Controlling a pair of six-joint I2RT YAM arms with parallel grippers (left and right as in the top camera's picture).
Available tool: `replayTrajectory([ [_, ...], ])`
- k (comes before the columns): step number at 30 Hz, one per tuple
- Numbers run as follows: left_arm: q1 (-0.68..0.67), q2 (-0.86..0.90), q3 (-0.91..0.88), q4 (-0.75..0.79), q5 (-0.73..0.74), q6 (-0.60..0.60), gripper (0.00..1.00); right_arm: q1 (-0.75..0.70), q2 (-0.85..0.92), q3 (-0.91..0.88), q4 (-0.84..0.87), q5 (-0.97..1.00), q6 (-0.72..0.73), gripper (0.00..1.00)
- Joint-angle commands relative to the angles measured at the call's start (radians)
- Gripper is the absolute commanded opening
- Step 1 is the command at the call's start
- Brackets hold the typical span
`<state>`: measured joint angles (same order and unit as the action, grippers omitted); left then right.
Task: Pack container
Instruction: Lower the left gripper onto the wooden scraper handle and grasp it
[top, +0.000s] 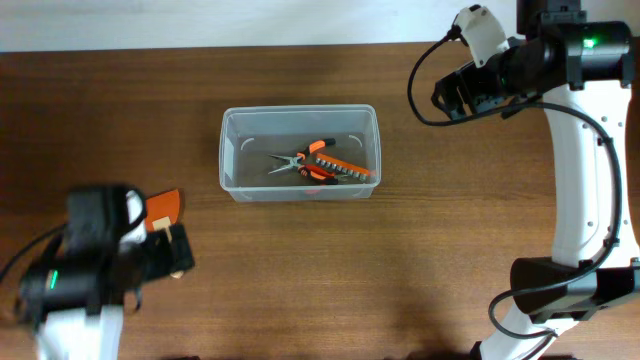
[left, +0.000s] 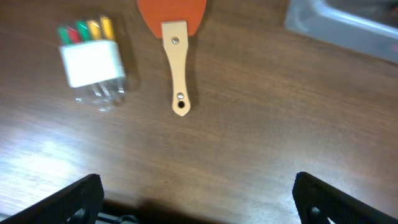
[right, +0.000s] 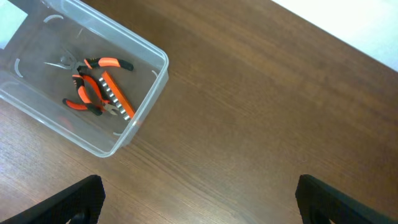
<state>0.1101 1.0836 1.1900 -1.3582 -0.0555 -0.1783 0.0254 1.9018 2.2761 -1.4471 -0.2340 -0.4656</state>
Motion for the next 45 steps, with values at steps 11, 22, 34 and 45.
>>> replayTrajectory([
  [11, 0.077, 0.320, -0.112, 0.217, 0.003, -0.082, 0.99, -0.006, 0.003, -0.029, 0.014, 0.006, 0.014, 0.99],
  [22, 0.175, 0.367, -0.312, 0.437, 0.090, -0.052, 0.99, -0.006, 0.003, -0.029, 0.014, 0.006, 0.015, 0.99],
  [34, 0.175, 0.588, -0.318, 0.608, 0.090, -0.053, 0.99, -0.006, 0.003, -0.031, 0.014, 0.010, 0.014, 0.99],
  [45, 0.175, 0.673, -0.318, 0.668, 0.089, -0.051, 0.99, -0.006, 0.003, -0.031, 0.013, 0.010, 0.014, 0.99],
])
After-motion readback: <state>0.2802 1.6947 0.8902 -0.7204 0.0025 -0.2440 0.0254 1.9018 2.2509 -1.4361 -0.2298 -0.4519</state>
